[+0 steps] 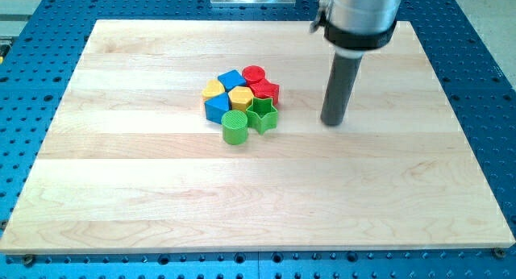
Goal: Place your ram at the right side of the red star
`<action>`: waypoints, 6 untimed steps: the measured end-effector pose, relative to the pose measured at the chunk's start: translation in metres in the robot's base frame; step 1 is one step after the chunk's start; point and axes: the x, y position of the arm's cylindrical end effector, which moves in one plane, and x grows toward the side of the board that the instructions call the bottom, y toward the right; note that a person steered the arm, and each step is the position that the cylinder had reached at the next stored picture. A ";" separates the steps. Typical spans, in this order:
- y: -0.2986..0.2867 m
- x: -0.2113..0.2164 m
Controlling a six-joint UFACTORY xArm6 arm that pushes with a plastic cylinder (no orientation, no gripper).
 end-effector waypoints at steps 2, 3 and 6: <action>0.001 -0.043; 0.002 -0.050; -0.008 -0.045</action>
